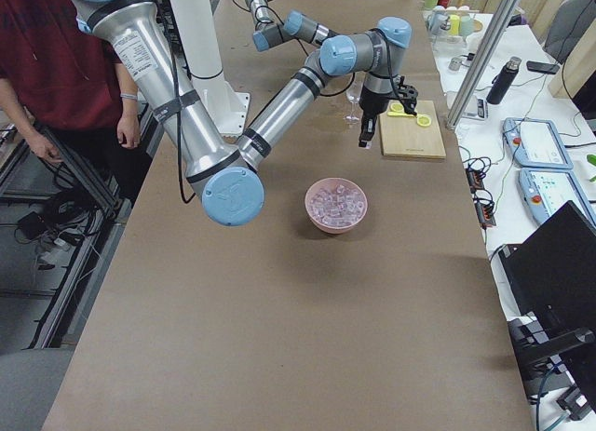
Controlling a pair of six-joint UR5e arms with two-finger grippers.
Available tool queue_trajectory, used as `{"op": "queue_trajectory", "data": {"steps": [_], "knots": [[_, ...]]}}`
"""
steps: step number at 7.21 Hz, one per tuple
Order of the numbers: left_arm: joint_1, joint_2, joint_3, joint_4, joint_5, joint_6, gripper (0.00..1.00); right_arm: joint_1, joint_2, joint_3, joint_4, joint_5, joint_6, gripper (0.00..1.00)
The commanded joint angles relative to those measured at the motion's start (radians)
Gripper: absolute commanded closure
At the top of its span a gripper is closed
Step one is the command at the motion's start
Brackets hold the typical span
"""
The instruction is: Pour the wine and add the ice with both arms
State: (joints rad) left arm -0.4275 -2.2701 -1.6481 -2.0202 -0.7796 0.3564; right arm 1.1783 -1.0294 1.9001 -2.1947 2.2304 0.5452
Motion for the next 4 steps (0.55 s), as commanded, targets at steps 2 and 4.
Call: {"op": "queue_trajectory", "data": {"steps": [2,4], "knots": [[-0.069,-0.002,-0.001,0.0,-0.007,0.051,1.0,-0.006,0.031,-0.01,-0.004,0.002,0.019,0.78],[-0.088,0.0,0.004,0.003,-0.009,0.062,1.0,-0.015,0.055,-0.032,-0.004,0.0,0.036,0.78]]}}
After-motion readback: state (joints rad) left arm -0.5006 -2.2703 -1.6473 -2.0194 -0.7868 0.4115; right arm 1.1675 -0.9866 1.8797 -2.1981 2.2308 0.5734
